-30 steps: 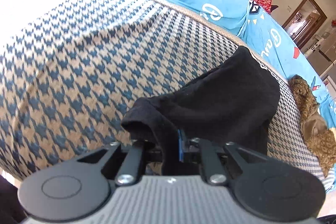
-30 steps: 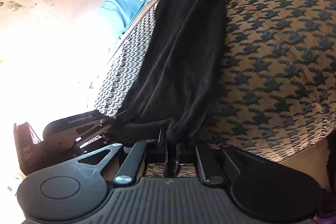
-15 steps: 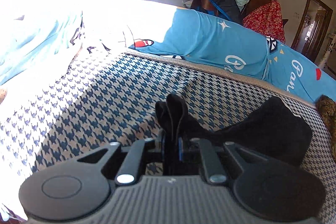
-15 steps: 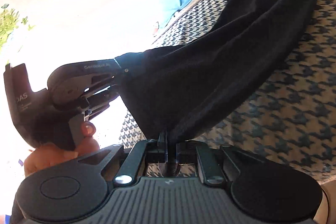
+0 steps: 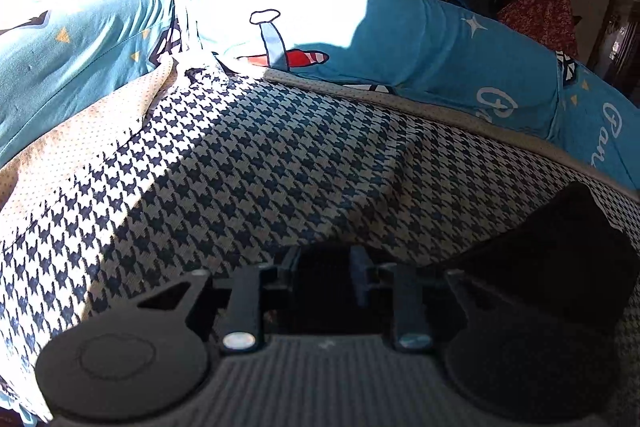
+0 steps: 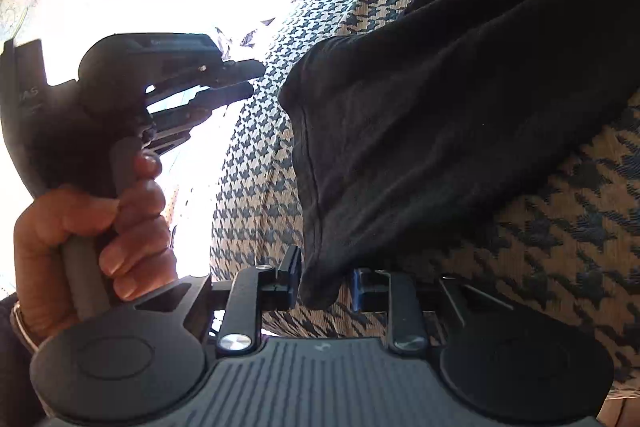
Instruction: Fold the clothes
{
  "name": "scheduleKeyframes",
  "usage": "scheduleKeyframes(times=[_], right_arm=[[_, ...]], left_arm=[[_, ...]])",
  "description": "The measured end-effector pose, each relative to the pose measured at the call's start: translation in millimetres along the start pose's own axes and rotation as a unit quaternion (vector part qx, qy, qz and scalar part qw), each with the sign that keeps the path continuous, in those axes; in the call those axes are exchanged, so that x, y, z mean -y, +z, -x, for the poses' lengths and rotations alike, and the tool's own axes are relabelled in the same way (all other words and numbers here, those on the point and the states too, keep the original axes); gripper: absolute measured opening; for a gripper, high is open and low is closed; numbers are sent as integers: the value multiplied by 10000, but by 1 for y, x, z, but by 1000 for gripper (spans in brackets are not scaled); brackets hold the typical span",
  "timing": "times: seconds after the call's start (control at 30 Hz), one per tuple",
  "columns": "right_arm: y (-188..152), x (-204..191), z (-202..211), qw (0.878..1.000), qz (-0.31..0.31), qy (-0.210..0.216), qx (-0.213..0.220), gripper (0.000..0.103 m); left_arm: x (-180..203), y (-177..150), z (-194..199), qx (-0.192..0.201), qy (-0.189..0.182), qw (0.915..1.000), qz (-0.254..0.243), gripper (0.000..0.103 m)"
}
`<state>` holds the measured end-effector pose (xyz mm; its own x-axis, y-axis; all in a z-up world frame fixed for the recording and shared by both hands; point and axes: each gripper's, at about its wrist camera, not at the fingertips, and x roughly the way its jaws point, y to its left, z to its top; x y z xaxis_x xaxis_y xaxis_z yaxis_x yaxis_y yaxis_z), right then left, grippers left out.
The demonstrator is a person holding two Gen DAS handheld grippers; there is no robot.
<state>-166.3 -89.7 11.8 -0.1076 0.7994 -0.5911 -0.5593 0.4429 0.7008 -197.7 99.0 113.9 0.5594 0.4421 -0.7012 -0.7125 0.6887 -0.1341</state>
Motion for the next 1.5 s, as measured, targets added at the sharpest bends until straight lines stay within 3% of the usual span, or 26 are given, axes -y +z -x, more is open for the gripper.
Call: scheduleKeyframes(times=[0.13,0.23,0.37,0.6,0.87,1.17,1.5], right_arm=[[-5,-1,31,9996,232,-31,147,28],[16,6,44,9991,251,-87,324,29],[42,21,55,9973,297,-349,573,29],[83,44,76,9925,276,-669,981,30],[136,72,96,9830,227,-996,1527,39],[196,119,117,9613,-128,-1511,2299,47],[229,182,156,9324,-575,-2052,2918,54]], left_arm=[[11,-2,-5,-122,-147,9998,-42,29],[14,-2,-11,-242,-263,9994,23,30],[21,-3,-18,-331,-299,9990,-8,42],[39,-4,-33,-555,-506,9971,-74,42],[69,-3,-51,-603,-595,9958,-356,51],[99,-1,-73,-795,-837,9921,-500,51],[119,4,-93,-936,-994,9893,-511,56]])
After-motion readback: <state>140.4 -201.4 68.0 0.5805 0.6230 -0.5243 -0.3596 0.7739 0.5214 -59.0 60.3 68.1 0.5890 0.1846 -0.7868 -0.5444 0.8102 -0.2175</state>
